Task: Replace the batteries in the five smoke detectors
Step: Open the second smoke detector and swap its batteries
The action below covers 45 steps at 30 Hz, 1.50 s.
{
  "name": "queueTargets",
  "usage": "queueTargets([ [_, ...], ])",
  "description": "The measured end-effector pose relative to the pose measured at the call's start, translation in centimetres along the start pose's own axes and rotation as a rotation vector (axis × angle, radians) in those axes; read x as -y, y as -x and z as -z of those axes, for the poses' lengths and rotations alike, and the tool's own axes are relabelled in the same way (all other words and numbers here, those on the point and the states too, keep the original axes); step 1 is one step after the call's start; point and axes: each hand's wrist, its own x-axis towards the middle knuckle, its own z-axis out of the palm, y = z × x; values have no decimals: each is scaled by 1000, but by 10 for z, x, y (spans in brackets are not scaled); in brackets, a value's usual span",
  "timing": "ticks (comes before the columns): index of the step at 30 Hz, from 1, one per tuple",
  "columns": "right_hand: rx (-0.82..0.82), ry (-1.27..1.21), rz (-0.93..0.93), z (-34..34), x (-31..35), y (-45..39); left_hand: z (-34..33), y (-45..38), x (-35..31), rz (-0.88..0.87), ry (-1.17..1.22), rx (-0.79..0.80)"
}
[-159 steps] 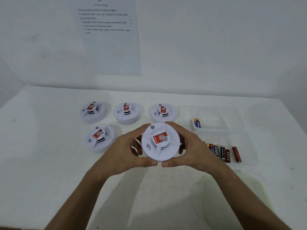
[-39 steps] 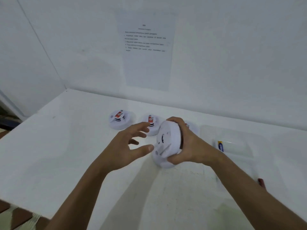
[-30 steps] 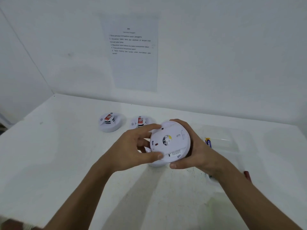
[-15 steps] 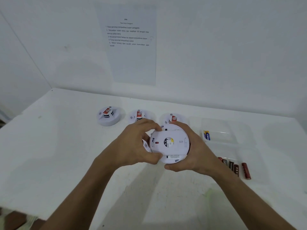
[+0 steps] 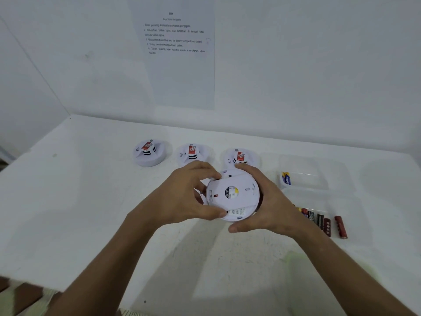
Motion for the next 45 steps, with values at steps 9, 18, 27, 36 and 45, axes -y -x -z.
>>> queueTargets([
  [9, -4, 27, 26, -9, -5, -4, -3, -1, 0, -85, -338, 27],
  [18, 97, -11, -24, -10, -8, -1, -8, 16, 17, -105, 34, -214],
  [27, 21, 11, -58, 4, -15, 8, -17, 52, 85, 225, -227, -296],
  [36, 49, 9, -72, 5, -15, 12, -25, 70, 107, 325, -486, -109],
  [45, 77, 24, -4, 4, -2, 15, -19, 24, 5, -48, -61, -45],
])
